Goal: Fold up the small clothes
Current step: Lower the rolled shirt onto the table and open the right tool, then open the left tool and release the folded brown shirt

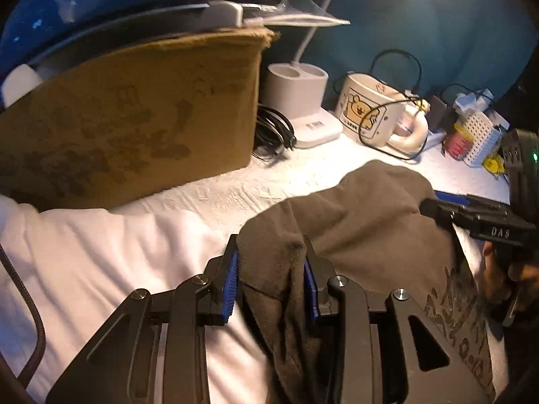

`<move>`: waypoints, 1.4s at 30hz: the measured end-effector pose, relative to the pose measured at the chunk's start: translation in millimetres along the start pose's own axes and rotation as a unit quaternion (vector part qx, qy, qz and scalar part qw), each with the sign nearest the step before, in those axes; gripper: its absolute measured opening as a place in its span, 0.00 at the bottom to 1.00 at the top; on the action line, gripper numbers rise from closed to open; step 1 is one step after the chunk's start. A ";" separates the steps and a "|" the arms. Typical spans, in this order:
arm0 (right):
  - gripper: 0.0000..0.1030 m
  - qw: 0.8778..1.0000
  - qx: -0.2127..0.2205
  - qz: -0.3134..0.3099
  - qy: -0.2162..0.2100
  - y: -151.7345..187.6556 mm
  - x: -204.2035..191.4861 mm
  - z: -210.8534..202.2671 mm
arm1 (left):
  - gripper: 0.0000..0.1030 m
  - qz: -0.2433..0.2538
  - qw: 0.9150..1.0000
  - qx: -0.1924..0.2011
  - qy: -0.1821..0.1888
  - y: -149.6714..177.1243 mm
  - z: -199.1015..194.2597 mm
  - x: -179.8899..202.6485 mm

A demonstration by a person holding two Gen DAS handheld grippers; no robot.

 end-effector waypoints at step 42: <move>0.40 0.999 -0.014 -0.005 -0.048 132.8 -36.8 -86.2 | 0.33 -0.041 0.997 0.011 0.059 105.3 -96.1 49.0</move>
Point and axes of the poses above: each gripper's, at about its wrist camera, not at the fingertips, and z roughly the way its jaws point, x to its right, y to its underside, the point moved 6 cm from there along z, roughly the way its jaws point, and after that the axes turned 4 degrees about y, right-handed, at the moved point
